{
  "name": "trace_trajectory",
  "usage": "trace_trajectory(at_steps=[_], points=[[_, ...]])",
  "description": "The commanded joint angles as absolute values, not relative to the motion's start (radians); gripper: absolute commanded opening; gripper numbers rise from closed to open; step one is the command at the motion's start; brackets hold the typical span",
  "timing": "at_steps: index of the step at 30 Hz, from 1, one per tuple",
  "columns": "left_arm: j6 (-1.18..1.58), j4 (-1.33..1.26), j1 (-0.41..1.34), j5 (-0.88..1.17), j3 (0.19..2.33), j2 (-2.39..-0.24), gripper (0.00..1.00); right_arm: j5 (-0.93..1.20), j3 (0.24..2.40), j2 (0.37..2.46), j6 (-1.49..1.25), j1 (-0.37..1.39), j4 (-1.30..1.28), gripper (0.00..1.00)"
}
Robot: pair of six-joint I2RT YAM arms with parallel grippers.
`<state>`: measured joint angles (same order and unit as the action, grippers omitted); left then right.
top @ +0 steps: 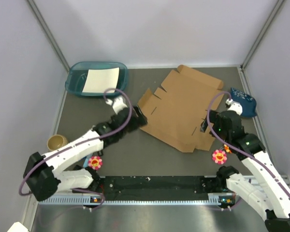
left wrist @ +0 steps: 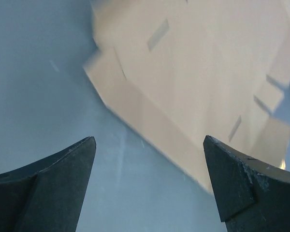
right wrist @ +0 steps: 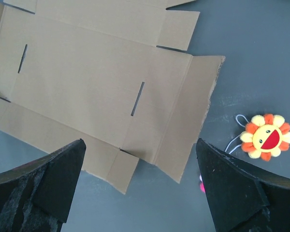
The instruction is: Fold the paper box
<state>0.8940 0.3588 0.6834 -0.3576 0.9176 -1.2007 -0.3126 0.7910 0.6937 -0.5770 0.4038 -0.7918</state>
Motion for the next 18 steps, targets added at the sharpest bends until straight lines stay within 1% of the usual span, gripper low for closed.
trace_trajectory(at_steps=[1, 4, 6, 10, 11, 16, 18], points=[[1.401, 0.296, 0.922, -0.578, 0.801, -1.170, 0.99, -0.305, 0.808, 0.687, -0.575, 0.410, -0.753, 0.99], [1.508, 0.264, 0.991, -0.572, 0.772, -1.213, 0.99, -0.296, 0.802, 0.683, -0.574, 0.410, -0.747, 0.99], [1.573, 0.250, 1.003, -0.529, 0.781, -1.304, 0.99, -0.279, 0.799, 0.681, -0.580, 0.410, -0.746, 0.99], [1.623, 0.189, 1.037, -0.465, 0.814, -1.429, 0.99, -0.261, 0.785, 0.655, -0.592, 0.410, -0.744, 0.99], [1.626, 0.177, 1.045, -0.463, 0.822, -1.463, 0.97, -0.258, 0.781, 0.650, -0.595, 0.411, -0.744, 0.99], [1.672, 0.125, 1.060, -0.445, 0.851, -1.569, 0.96, -0.245, 0.790, 0.644, -0.588, 0.410, -0.741, 0.99], [1.692, 0.094, 1.058, -0.475, 0.847, -1.609, 0.95, -0.250, 0.795, 0.643, -0.583, 0.411, -0.741, 0.99]])
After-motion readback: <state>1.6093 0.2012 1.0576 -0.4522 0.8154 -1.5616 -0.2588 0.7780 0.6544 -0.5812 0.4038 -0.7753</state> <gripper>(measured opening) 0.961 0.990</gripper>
